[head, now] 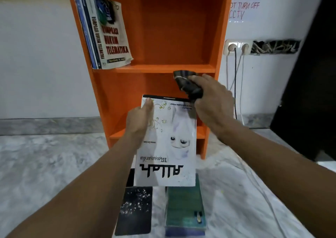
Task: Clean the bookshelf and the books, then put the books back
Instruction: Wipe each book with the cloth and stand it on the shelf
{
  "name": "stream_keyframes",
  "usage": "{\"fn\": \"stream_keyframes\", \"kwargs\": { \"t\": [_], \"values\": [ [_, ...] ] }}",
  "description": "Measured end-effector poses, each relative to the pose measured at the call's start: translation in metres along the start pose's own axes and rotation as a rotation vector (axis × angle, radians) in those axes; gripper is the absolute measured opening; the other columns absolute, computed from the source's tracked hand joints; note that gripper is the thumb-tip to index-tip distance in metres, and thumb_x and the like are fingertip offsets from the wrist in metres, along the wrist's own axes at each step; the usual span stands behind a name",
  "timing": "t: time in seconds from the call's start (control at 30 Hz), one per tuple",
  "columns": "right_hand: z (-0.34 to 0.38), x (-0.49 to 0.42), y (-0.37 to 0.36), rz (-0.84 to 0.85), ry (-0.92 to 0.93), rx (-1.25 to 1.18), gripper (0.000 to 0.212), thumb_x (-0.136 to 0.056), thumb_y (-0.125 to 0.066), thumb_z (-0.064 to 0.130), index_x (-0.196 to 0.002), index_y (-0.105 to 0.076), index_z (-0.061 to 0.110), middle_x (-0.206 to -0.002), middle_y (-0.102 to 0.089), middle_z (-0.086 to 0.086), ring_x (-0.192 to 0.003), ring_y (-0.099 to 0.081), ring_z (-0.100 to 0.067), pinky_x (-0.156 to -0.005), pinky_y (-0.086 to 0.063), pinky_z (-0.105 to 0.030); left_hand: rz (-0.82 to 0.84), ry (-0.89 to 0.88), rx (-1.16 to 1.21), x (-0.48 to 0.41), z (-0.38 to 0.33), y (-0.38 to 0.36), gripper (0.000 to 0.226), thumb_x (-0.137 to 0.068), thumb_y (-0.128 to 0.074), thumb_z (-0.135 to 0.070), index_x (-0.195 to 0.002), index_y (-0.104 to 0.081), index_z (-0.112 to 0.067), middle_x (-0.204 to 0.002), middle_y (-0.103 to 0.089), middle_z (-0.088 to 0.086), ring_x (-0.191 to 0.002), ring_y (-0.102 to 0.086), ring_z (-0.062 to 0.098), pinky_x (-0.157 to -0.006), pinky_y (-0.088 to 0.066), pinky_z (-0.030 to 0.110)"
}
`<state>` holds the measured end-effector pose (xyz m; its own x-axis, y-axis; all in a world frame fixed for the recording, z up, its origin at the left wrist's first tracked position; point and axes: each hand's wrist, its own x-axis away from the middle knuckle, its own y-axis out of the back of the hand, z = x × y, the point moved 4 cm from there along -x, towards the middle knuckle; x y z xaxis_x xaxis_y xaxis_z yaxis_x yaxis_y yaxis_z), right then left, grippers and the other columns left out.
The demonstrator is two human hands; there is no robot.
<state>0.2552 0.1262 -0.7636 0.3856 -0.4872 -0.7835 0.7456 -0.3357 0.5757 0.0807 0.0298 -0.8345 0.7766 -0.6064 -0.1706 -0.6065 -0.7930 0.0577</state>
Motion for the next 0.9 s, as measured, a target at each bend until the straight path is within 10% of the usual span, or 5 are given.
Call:
{"fn": "stream_keyframes", "kwargs": {
  "t": [0.23,0.37,0.47,0.7,0.9],
  "values": [
    [0.030,0.130,-0.037,0.474,0.732,-0.066,0.042,-0.079,-0.054,0.027,-0.121,-0.061,0.029,-0.110,-0.067,-0.004,-0.081,-0.066,-0.031,-0.053,-0.055,-0.038,-0.148,-0.020,-0.031,-0.003,-0.015,0.010,0.032,-0.100,-0.048,-0.045,-0.100,-0.060,-0.015,-0.079,-0.052,-0.010,-0.092,-0.050,0.021,-0.079,-0.033,0.030],
    [0.017,0.032,-0.007,0.021,0.252,-0.098,0.055,-0.076,-0.068,0.026,-0.131,-0.060,0.030,-0.126,-0.064,-0.002,-0.103,-0.064,-0.031,-0.075,-0.056,-0.041,-0.083,0.026,0.033,-0.004,-0.009,0.021,0.036,-0.096,-0.053,-0.049,-0.087,-0.065,-0.016,-0.091,-0.065,0.000,-0.099,-0.062,0.027,-0.090,-0.049,0.038],
    [0.024,0.004,-0.016,0.013,0.093,-0.026,0.050,-0.083,-0.058,0.025,-0.133,-0.060,0.027,-0.139,-0.055,-0.008,-0.117,-0.055,-0.037,-0.092,-0.047,-0.045,-0.001,0.061,0.041,-0.002,-0.017,0.011,0.045,-0.088,-0.058,-0.057,-0.092,-0.070,-0.014,-0.104,-0.072,0.010,-0.102,-0.066,0.031,-0.098,-0.048,0.050],
    [0.065,0.194,-0.048,0.625,1.024,-0.174,0.039,-0.088,-0.064,0.022,-0.126,-0.059,0.028,-0.130,-0.059,-0.011,-0.094,-0.064,-0.037,-0.069,-0.056,-0.050,-0.238,0.122,0.182,-0.011,-0.017,0.048,0.042,-0.083,-0.062,-0.056,-0.105,-0.062,-0.021,-0.110,-0.067,-0.001,-0.103,-0.062,0.025,-0.098,-0.049,0.045],
    [0.047,0.049,-0.008,0.090,0.343,-0.139,0.044,-0.086,-0.067,0.029,-0.130,-0.063,0.024,-0.133,-0.060,-0.010,-0.110,-0.062,-0.033,-0.092,-0.053,-0.049,-0.219,0.135,0.146,-0.005,-0.013,0.056,0.048,-0.082,-0.063,-0.056,-0.109,-0.066,-0.017,-0.108,-0.070,0.001,-0.101,-0.065,0.027,-0.096,-0.050,0.048]
  ]
}}
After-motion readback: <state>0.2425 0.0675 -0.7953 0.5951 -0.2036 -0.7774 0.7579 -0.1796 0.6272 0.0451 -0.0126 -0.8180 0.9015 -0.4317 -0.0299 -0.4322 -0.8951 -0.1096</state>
